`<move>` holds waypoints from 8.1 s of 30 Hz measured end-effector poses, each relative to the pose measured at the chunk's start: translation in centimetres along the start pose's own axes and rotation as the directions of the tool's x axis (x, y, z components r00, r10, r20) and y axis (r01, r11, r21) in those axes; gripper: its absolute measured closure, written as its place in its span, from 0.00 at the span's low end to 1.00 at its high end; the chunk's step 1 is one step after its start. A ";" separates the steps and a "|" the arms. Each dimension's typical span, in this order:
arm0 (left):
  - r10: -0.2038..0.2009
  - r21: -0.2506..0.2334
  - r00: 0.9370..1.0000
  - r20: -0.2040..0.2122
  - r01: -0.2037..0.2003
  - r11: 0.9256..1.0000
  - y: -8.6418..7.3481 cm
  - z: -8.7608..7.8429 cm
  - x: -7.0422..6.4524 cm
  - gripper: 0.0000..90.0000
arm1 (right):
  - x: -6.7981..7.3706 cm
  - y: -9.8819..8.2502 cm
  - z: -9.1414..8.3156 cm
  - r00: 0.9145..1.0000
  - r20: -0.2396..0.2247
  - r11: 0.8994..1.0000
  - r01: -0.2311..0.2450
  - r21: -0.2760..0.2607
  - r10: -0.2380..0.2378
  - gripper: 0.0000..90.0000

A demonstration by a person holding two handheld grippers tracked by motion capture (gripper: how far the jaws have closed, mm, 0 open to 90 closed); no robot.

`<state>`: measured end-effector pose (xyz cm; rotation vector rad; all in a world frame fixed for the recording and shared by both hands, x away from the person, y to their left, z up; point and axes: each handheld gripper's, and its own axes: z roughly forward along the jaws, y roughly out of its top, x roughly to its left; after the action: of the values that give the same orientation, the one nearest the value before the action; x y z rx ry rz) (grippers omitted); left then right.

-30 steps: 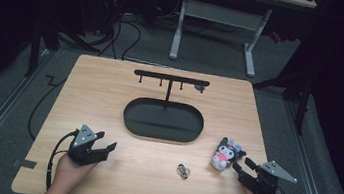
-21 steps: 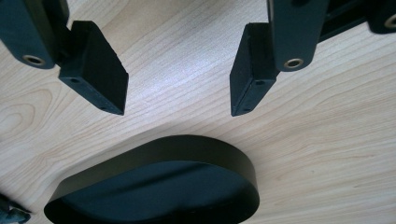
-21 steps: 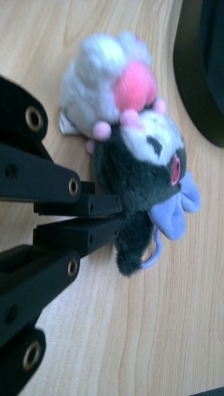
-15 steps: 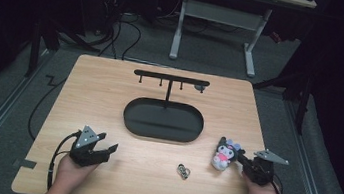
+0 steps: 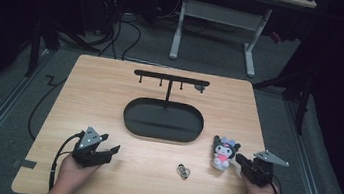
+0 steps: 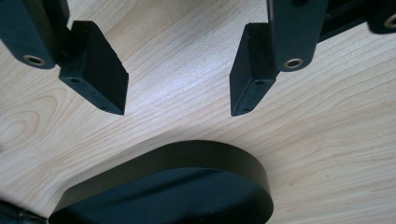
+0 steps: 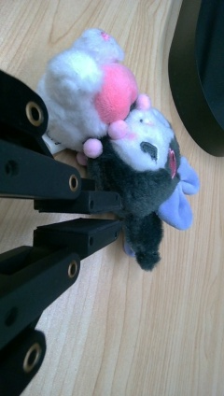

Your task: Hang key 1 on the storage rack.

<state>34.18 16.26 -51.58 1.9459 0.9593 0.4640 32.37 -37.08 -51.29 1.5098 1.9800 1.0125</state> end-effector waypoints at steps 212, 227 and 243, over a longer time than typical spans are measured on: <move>0.185 0.019 0.981 0.056 -0.187 0.982 0.3 0.6 -2.5 0.42 | 7.8 15.8 -1.1 0.967 -0.177 0.851 0.249 0.463 -0.186 0.55; 0.181 0.014 0.982 0.057 -0.183 0.983 0.3 0.5 -2.3 0.42 | 9.1 20.2 -1.3 0.964 -0.175 0.873 0.255 0.416 -0.198 0.55; 0.183 0.020 0.981 0.060 -0.185 0.983 0.2 0.5 -2.3 0.42 | 10.8 23.3 -1.3 0.961 -0.159 0.878 0.274 0.394 -0.228 0.55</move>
<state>33.19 14.16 -51.53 2.0703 0.7551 0.4986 42.64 -24.10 -31.55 1.3628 2.5102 0.5998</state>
